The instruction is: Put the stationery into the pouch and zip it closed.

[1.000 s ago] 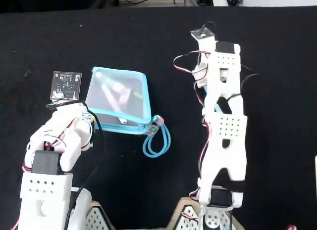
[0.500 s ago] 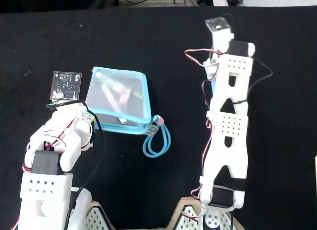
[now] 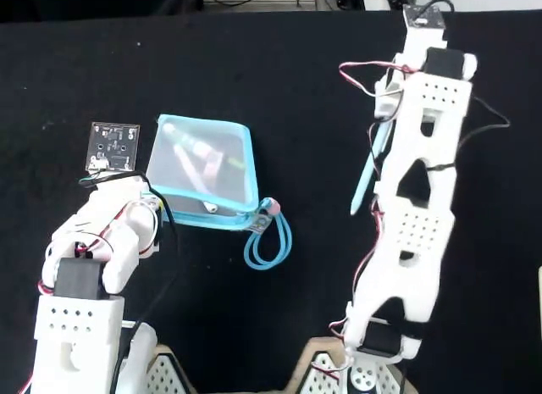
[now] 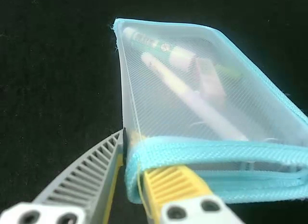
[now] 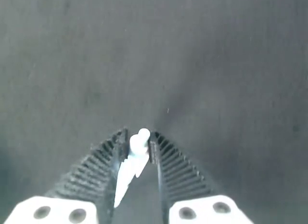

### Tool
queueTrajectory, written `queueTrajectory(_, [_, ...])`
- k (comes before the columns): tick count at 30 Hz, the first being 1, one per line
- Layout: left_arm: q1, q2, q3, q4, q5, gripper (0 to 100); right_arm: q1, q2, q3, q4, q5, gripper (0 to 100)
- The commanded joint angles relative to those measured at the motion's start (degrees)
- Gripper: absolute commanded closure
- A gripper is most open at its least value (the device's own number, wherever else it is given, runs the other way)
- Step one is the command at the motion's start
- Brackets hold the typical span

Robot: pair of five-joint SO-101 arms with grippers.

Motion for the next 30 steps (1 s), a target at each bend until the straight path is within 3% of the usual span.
queueTrajectory(1, [-0.84, -0.53, -0.66, -1.41, 0.09, 97, -2.64, -15.25, 8.75, 1.67, -0.62, 98.8])
queueTrajectory(19, [-0.84, -0.53, -0.57, -1.23, 0.09, 97, -14.51, -69.23, 59.21, -8.09, 0.97, 98.8])
queueTrajectory(25, [-0.84, -0.53, -0.57, -1.23, 0.09, 97, -19.6, -91.03, 66.51, -8.09, 0.62, 98.8])
queueTrajectory(30, [-0.84, -0.53, -0.57, -1.32, 0.09, 97, -28.31, -105.63, 66.86, -8.09, 0.62, 98.8])
